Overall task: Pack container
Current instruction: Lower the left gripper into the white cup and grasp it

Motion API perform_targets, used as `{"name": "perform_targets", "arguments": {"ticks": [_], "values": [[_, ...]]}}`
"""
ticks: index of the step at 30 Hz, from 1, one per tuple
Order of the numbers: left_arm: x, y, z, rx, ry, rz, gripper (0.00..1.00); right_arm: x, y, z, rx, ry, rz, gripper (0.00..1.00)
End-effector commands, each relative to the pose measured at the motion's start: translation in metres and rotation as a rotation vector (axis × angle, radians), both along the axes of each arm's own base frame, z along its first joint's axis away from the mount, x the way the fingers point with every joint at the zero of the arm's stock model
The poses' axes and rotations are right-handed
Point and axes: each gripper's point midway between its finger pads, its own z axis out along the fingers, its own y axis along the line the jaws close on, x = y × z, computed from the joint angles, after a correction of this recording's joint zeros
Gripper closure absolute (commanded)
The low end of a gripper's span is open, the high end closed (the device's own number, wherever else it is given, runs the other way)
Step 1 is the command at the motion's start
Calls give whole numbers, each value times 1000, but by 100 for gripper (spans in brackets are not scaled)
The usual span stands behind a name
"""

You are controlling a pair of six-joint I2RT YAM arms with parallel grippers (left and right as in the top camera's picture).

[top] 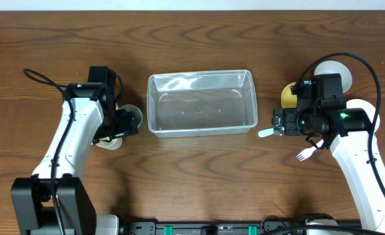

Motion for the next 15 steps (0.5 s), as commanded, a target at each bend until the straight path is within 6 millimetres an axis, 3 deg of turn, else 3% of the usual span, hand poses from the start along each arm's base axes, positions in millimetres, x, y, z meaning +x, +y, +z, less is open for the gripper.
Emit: {"name": "perform_targets", "arguments": {"ticks": [1, 7, 13, 15], "values": [[-1, 3, -9, 9, 11, -12, 8, 3, -2, 4, 11, -10, -17, 1], [0, 4, -16, 12, 0, -19, 19, 3, -2, 4, 11, -10, -17, 1], [-10, 5, -26, 19, 28, -19, 23, 3, -2, 4, 11, -10, -17, 1], [-11, 8, -26, 37, 33, -19, 30, 3, -2, 4, 11, -10, -17, 1]]}}
